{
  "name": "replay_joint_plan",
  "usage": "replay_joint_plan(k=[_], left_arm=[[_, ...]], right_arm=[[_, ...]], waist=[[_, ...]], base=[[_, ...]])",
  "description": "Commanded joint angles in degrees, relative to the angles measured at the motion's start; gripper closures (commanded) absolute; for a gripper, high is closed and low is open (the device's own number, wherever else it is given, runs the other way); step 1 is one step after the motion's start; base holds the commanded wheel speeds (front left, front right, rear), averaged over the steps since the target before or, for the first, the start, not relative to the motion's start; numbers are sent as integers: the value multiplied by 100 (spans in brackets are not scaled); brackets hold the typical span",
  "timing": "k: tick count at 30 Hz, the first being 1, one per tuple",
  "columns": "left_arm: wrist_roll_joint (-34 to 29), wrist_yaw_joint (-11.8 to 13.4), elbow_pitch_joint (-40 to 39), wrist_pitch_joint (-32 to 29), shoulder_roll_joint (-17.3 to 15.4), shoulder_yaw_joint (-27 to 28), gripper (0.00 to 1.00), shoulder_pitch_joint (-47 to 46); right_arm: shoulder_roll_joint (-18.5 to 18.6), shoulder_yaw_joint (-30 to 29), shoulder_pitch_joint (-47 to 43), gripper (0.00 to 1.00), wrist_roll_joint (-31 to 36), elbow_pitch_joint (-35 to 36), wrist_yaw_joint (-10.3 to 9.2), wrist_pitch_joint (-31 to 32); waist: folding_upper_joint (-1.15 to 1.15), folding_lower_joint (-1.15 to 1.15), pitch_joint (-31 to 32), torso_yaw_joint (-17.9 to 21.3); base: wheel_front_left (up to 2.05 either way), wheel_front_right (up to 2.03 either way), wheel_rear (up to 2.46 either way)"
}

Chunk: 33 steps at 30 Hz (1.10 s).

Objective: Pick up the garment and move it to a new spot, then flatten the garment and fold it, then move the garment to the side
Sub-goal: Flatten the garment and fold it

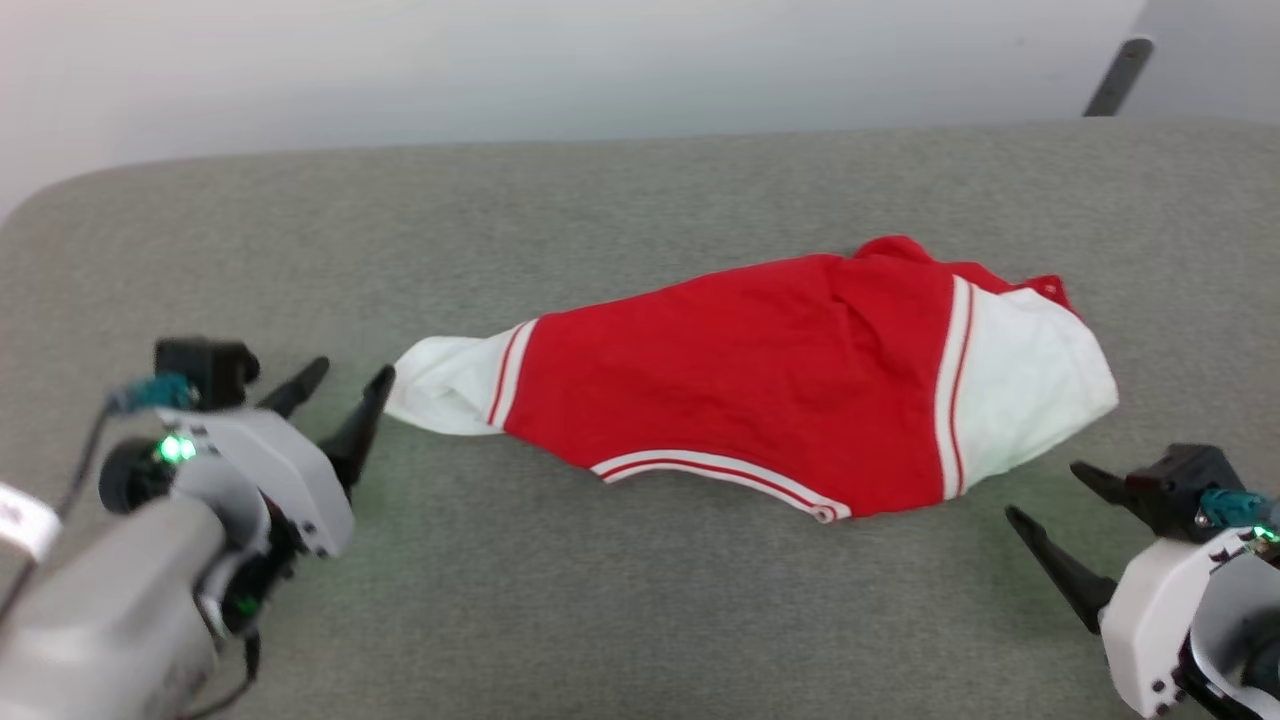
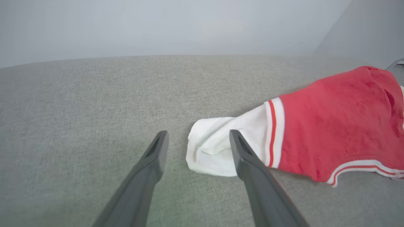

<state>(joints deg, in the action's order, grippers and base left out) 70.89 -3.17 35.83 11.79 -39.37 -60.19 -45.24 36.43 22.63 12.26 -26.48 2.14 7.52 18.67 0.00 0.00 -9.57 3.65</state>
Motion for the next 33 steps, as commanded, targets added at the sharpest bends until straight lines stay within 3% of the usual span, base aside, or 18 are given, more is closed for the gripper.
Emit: replay_joint_plan(k=[1,5,11,18,27,29,30,31,33], left_arm=[[-96,101,-113,102,-15,17,0,151],[-468,630,-860,330,-25,299,0,628],[-1289,1241,-2261,329,172,1814,0,1804],[-2000,1273,-2923,331,427,2600,0,2621],[-2345,1091,-3037,332,675,3135,0,2829],[-2380,1064,-3045,332,718,3230,0,2879],[-2390,1037,-3042,332,736,3275,0,2904],[-2409,1019,-3039,332,749,3311,0,2919],[-2430,979,-3030,332,756,3384,0,2916]], right_arm=[[99,69,26,0,-25,25,-6,34],[611,421,151,0,-138,110,-6,205],[1422,1184,699,0,-470,239,-6,364],[2090,2366,1705,0,-524,-75,-6,488],[2128,3587,2617,2,-700,-677,-6,233],[2110,3796,2742,52,-743,-772,-6,135],[2091,3886,2805,70,-790,-820,-6,90],[2079,3986,2868,100,-803,-869,-6,61],[2046,4152,2994,100,-844,-961,-7,-11]], waist=[[0,0,12,-131],[0,0,-36,-331],[0,0,-228,-583],[0,0,-527,-882],[0,0,-747,-1041],[0,0,-752,-1038],[0,0,-751,-1032],[0,0,-749,-1025],[0,0,-732,-997]], base=[[0,0,0],[0,0,0],[0,0,0],[0,0,0],[0,0,0],[0,0,0],[0,0,0],[0,0,0],[0,0,0]])
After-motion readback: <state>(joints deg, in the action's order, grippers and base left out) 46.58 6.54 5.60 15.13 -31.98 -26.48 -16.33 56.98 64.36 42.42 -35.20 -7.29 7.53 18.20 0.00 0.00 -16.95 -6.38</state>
